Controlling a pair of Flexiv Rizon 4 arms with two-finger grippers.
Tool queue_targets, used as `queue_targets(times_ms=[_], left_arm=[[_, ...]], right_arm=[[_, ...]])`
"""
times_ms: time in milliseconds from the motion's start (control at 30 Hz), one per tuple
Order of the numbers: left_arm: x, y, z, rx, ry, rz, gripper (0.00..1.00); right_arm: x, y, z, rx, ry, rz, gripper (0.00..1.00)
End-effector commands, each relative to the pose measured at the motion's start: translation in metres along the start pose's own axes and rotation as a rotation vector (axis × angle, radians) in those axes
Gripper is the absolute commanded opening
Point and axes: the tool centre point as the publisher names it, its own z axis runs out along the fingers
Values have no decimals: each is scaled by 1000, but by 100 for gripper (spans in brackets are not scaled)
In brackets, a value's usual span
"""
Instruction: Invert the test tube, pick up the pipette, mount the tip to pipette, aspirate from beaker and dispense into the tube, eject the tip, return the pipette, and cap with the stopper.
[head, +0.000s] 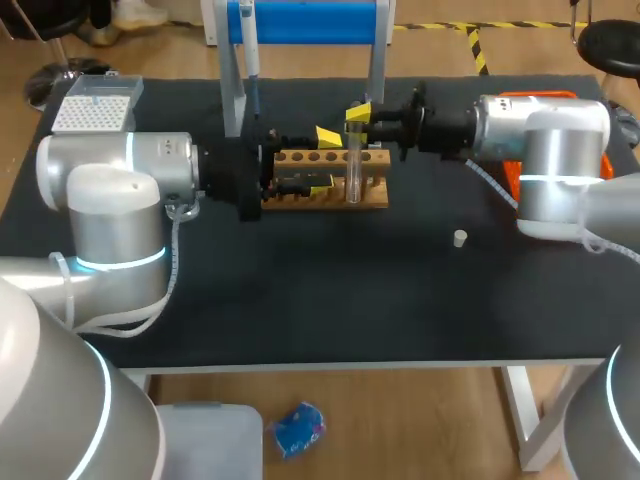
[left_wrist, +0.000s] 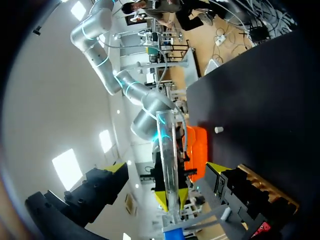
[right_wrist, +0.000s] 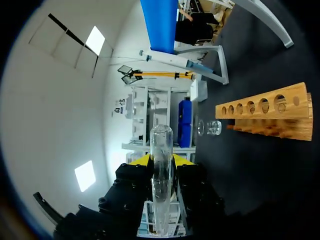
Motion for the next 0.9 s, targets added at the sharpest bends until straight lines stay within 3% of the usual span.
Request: queue_targets(times_ms=[33, 200, 233, 267, 300, 367, 500, 633, 900], left_arm=[[3, 1, 7, 5, 5, -10, 100], [6, 0, 10, 0, 8, -20, 98], [7, 0, 10, 2, 10, -24, 93], [7, 0, 10, -1, 12, -30, 79], [8, 0, 11, -5, 12, -32, 73], [8, 1, 12, -4, 12, -34, 71], [9, 1, 13, -5, 8, -35, 55], [10, 0, 14, -6, 6, -37, 60], [13, -1, 18, 1, -2, -44, 47]], right_arm=[[-6, 7, 9, 35, 0, 2, 0], [-7, 7, 15, 46, -2, 1, 0], [-7, 7, 15, 47, -3, 1, 0], [-7, 8, 16, 49, -4, -1, 0], [-7, 8, 18, 49, -5, -2, 0], [-7, 7, 20, 51, -4, -4, 0], [-8, 7, 23, 57, -7, -3, 0], [-8, 7, 24, 58, -10, 0, 0], [-8, 7, 25, 59, -16, 2, 0]])
